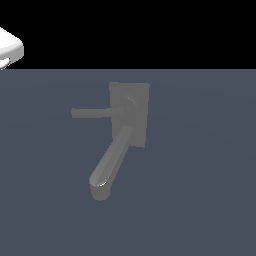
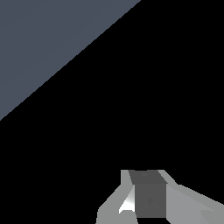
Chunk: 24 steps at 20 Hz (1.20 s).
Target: Turn on the faucet by rotating a designated handle.
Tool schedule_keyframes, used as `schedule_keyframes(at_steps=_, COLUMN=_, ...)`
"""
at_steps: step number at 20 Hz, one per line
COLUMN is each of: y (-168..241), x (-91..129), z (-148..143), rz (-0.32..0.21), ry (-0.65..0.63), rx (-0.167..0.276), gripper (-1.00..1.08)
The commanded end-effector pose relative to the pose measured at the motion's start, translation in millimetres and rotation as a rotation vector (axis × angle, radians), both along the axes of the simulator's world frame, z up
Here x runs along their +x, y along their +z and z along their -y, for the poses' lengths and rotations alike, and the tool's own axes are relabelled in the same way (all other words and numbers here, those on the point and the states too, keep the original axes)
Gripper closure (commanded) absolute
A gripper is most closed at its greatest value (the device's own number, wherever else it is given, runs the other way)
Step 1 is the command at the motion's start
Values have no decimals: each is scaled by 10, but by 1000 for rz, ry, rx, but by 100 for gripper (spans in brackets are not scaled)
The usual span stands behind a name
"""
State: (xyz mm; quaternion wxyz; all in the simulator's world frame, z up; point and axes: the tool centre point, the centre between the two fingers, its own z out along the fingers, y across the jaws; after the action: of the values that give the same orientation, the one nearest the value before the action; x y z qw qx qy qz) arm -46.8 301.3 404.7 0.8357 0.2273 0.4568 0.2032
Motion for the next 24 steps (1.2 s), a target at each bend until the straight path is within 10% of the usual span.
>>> schedule_keyframes(at_steps=1, y=-454, x=137, z=115, rz=-86, ry=-17, rx=-92, gripper=108)
schedule_keyframes(at_steps=11, y=-1751, x=359, z=738, rz=-356, ry=-99, rx=-325, gripper=108)
schedule_keyframes(at_steps=24, y=-2349, x=342, z=1058, rz=-491, ry=-136, rx=-420, gripper=108)
